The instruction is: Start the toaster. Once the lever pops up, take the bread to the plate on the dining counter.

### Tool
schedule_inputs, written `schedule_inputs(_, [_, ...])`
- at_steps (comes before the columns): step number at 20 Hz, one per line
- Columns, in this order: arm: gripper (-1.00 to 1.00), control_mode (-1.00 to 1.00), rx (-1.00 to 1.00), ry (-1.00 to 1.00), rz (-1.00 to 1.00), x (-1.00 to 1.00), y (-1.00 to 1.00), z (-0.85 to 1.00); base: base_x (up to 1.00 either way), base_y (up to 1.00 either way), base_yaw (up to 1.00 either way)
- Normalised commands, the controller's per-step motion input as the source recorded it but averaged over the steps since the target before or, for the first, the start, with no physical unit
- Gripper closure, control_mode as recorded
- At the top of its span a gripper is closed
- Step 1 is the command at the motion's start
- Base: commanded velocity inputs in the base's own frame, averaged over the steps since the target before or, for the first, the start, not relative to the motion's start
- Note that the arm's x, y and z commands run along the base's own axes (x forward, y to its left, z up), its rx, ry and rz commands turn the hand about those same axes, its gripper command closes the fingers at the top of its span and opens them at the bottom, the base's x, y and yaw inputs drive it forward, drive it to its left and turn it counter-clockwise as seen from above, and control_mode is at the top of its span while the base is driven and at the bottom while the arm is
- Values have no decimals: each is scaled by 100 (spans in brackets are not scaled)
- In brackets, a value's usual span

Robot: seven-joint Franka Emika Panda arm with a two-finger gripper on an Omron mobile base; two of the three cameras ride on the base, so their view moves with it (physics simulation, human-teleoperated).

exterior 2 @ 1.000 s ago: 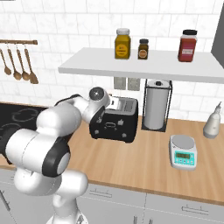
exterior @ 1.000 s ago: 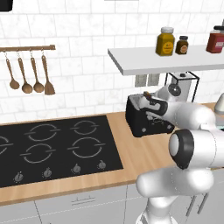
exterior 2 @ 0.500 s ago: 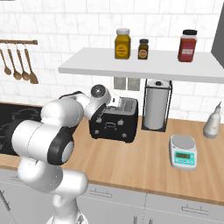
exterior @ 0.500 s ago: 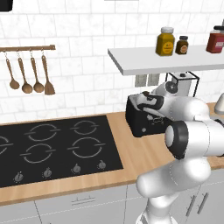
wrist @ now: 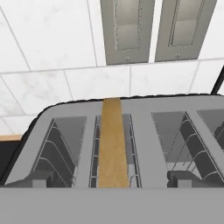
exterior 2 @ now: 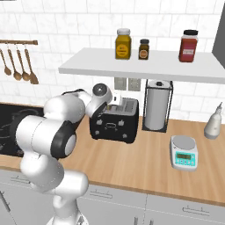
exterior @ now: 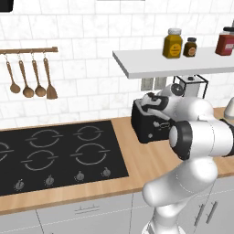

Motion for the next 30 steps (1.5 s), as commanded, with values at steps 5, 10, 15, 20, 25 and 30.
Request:
schedule_inputs(5, [100,-100,0,0,1,4,0,0,0,0,0])
schedule_inputs(10, [100,-100,0,0,0,0,0,-5,0,0,0])
schedule_inputs(15, [100,-100,0,0,0,0,0,-2,0,0,0])
schedule_inputs(20, [100,-100,2,-2,0,0,0,0,0,0,0])
schedule_inputs(25, [100,-100,3,-17,0,-24,0,26,0,0,0])
schedule_inputs(30, [100,-100,2,-19,0,-32,0,47,0,0,0])
